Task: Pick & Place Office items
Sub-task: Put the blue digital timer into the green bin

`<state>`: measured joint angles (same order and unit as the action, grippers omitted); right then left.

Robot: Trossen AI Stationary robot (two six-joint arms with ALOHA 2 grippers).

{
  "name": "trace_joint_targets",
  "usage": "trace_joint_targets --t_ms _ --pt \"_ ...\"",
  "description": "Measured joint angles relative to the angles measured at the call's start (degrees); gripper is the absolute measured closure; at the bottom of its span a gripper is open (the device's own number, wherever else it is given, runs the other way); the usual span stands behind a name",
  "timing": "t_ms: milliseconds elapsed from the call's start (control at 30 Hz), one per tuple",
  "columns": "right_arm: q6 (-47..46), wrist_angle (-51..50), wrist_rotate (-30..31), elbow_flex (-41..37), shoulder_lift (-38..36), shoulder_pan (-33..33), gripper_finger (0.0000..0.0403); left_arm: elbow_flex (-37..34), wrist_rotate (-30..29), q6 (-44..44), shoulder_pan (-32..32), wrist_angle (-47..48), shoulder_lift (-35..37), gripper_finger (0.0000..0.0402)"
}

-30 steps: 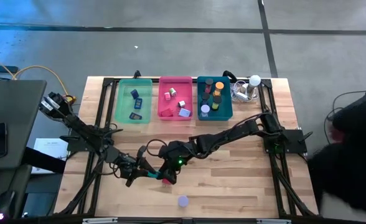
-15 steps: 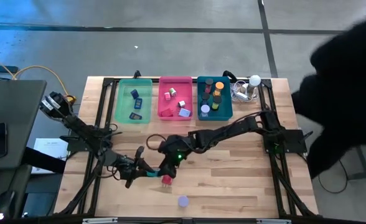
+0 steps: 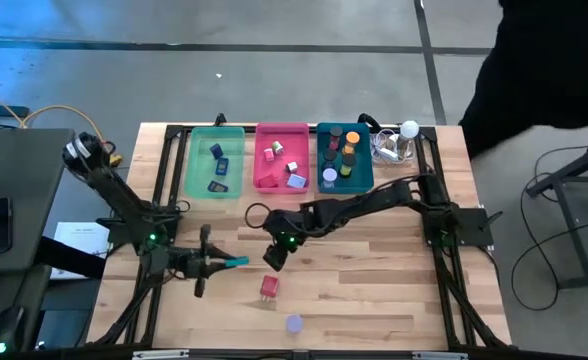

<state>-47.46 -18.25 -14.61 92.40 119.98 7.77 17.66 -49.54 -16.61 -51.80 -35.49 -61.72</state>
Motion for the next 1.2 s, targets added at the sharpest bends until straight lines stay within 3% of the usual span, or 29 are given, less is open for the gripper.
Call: trace_joint_targets --t_ms 167,267,500,700,833,967,1200 --pt "0.96 -5.70 6.14 0.23 -3.43 2.33 0.0244 1.70 -2.89 9.27 -3.28 9.17 12.38 0.0341" --pt "0.88 -8.61 12.44 0.13 -4.06 4.67 0.0247 2.08 -6.99 10.54 -4.91 17.16 19.20 0.0341" --pt "-1.21 -8.67 25.31 0.24 -5.45 11.28 0.0248 3.51 -27.95 8.06 -5.45 30.10 32.05 0.0341" --pt "-2.22 -8.62 36.01 0.20 -5.44 16.41 0.0248 3.62 -34.59 0.81 -5.08 28.69 42.01 0.0341" --pt "-1.81 -8.56 42.20 0.22 -5.44 18.50 0.0248 3.64 -35.39 -6.82 -3.81 21.99 46.34 0.0341" --pt "-0.76 -8.51 43.96 0.21 -5.44 18.92 0.0248 3.71 -38.68 -14.71 -3.69 15.41 47.76 0.0341" --pt "-0.72 -8.45 46.22 0.21 -5.40 17.91 0.0248 4.05 -39.47 -15.05 -1.26 15.26 48.50 0.0338"
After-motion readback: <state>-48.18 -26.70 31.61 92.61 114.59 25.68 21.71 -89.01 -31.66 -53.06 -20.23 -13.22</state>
